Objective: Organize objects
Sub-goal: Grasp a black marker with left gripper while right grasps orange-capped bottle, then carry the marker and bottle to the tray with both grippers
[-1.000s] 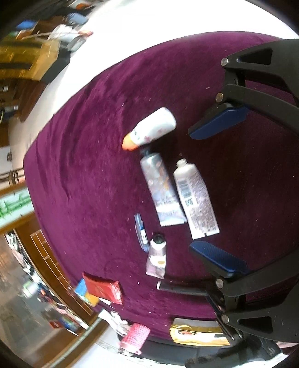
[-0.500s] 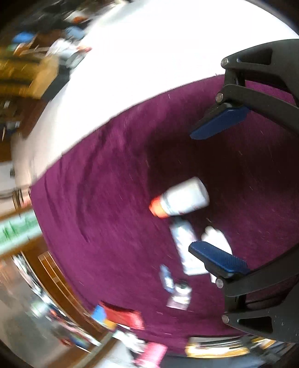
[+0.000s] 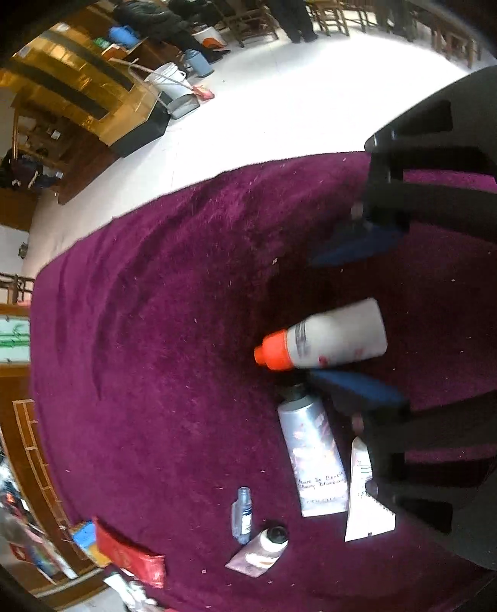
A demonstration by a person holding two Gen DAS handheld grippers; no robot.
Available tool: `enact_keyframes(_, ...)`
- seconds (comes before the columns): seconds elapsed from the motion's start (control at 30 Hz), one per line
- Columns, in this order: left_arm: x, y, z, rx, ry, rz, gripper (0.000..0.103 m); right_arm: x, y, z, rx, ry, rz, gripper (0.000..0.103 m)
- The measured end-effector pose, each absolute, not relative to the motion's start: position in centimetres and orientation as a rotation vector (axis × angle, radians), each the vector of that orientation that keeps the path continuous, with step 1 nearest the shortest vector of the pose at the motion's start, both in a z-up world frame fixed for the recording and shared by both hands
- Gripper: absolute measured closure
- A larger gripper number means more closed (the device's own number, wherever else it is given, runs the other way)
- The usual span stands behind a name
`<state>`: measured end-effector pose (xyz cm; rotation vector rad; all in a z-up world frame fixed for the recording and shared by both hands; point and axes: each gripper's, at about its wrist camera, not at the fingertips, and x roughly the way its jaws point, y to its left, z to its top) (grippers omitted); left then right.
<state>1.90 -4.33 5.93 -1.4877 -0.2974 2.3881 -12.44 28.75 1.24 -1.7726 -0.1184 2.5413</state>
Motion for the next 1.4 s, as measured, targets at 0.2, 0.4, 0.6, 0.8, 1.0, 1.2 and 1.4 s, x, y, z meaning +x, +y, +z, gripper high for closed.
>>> enact_keyframes(0.2, 1.6, -3.9, 4.5, -1.514, -0.285, 2.359, 0.092, -11.4, 29.1, 2.0, -1.806, -0.003, 2.541, 0.076)
enact_keyframes(0.4, 1.8, -4.6, 5.4, -1.467, -0.300, 2.355, 0.092, -8.2, 31.2, 4.0, -1.795, 0.297, 2.553, 0.078)
enact_keyframes(0.6, 2.4, -5.8, 6.7, -1.430, -0.307, 2.344, 0.092, -6.4, 30.6, 5.4, -1.777, 0.407, 2.556, 0.078)
enact_keyframes(0.8, 3.9, -9.3, 8.3, -1.394, -0.345, 2.350, 0.092, -4.5, 28.1, 6.1, -1.796, 0.532, 2.569, 0.078)
enact_keyframes(1.0, 5.5, -14.7, 9.1, -1.396, -0.413, 2.388, 0.092, -3.1, 22.6, 6.9, -1.852, 0.624, 2.619, 0.078)
enact_keyframes(1.2, 7.1, -21.4, 8.7, -1.446, -0.462, 2.455, 0.091, -2.8, 14.0, 7.4, -1.946, 0.660, 2.699, 0.079)
enact_keyframes(1.4, 8.0, -26.3, 7.5, -1.494, -0.501, 2.491, 0.091, -3.0, 5.8, 7.5, -2.059, 0.665, 2.757, 0.078)
